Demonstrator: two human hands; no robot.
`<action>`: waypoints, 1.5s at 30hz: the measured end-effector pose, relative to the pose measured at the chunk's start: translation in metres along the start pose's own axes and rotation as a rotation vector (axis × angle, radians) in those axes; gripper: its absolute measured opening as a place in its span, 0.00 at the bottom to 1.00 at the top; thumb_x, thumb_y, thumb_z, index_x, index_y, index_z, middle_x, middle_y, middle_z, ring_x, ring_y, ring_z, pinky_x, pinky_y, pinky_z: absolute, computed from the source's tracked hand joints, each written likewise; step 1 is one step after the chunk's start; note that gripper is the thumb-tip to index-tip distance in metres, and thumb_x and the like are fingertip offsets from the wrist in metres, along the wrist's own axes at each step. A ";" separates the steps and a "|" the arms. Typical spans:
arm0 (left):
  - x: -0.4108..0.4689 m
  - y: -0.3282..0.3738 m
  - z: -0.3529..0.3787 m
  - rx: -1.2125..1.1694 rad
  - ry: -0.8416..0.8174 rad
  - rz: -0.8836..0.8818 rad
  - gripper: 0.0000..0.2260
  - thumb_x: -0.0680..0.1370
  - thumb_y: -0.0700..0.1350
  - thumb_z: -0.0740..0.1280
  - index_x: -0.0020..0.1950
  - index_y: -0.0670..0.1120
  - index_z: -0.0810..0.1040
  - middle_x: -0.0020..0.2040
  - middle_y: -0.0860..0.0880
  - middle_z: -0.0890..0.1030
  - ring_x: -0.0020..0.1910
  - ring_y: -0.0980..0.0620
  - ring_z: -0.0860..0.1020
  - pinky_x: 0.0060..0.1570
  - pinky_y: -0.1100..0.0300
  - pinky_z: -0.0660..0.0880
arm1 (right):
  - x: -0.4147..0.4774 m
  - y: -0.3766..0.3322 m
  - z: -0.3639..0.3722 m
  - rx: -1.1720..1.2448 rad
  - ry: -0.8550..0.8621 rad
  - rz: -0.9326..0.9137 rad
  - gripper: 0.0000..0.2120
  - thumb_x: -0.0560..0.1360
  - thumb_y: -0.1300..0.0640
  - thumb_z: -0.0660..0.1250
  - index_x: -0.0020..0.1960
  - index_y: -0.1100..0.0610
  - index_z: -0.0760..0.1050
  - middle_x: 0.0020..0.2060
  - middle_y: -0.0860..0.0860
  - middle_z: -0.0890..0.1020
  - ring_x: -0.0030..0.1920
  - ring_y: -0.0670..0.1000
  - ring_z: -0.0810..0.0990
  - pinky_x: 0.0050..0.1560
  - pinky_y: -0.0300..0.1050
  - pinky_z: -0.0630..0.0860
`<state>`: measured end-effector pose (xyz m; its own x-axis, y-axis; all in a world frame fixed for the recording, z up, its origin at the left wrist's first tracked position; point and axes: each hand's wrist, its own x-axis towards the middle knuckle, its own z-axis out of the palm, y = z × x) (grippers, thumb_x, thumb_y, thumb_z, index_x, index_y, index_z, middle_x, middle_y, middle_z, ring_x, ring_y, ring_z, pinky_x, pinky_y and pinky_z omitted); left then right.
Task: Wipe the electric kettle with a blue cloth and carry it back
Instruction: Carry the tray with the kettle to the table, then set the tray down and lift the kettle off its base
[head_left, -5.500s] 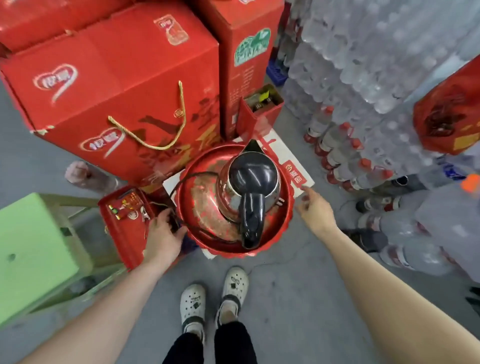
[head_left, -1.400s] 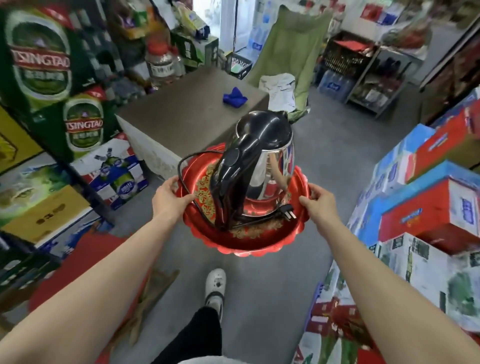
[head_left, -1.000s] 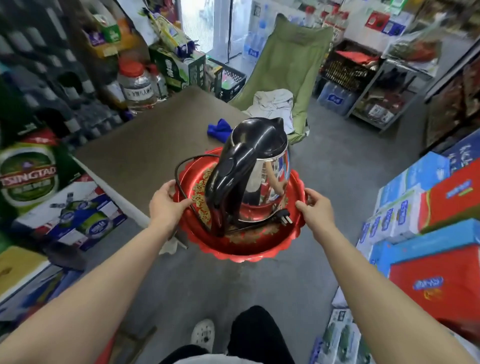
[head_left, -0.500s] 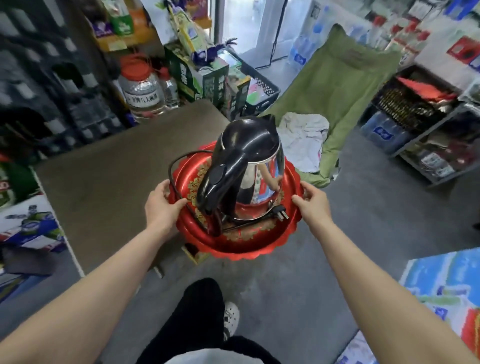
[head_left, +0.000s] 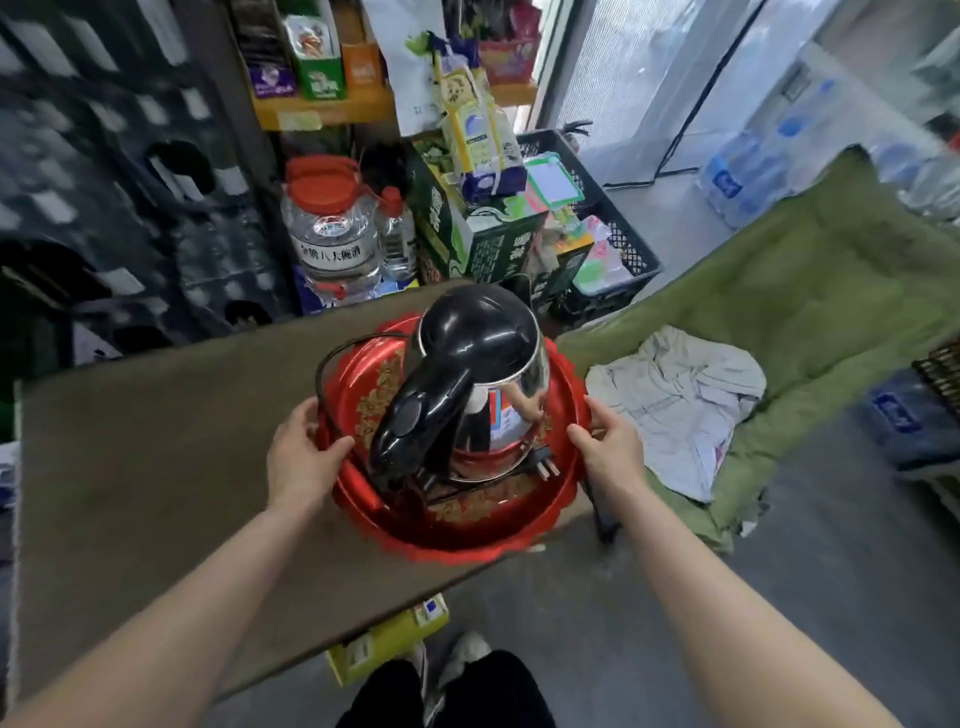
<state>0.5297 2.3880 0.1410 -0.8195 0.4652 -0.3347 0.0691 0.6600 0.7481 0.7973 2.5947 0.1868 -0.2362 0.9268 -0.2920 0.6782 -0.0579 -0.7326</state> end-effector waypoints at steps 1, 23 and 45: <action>0.011 0.001 0.005 -0.009 0.019 -0.022 0.32 0.70 0.49 0.78 0.71 0.51 0.71 0.63 0.46 0.80 0.61 0.47 0.78 0.65 0.46 0.73 | 0.018 -0.005 0.005 0.000 -0.014 -0.011 0.20 0.77 0.65 0.69 0.67 0.54 0.80 0.42 0.47 0.84 0.45 0.51 0.82 0.55 0.50 0.80; 0.136 -0.029 0.103 -0.079 0.270 -0.290 0.28 0.72 0.42 0.76 0.70 0.47 0.70 0.62 0.44 0.80 0.60 0.44 0.79 0.64 0.45 0.75 | 0.252 -0.004 0.131 -0.138 -0.260 -0.072 0.24 0.79 0.60 0.70 0.75 0.50 0.74 0.50 0.48 0.82 0.57 0.54 0.83 0.66 0.56 0.78; 0.064 -0.005 0.069 -0.174 0.037 -0.130 0.25 0.74 0.32 0.71 0.69 0.47 0.75 0.58 0.46 0.82 0.54 0.51 0.81 0.61 0.52 0.77 | 0.179 -0.017 0.095 -0.195 -0.233 -0.238 0.23 0.79 0.64 0.67 0.74 0.55 0.74 0.67 0.54 0.77 0.64 0.53 0.78 0.69 0.49 0.74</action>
<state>0.5163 2.4556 0.0763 -0.8359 0.3585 -0.4157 -0.1351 0.5996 0.7888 0.6772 2.7263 0.0891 -0.5400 0.7950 -0.2763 0.6995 0.2414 -0.6726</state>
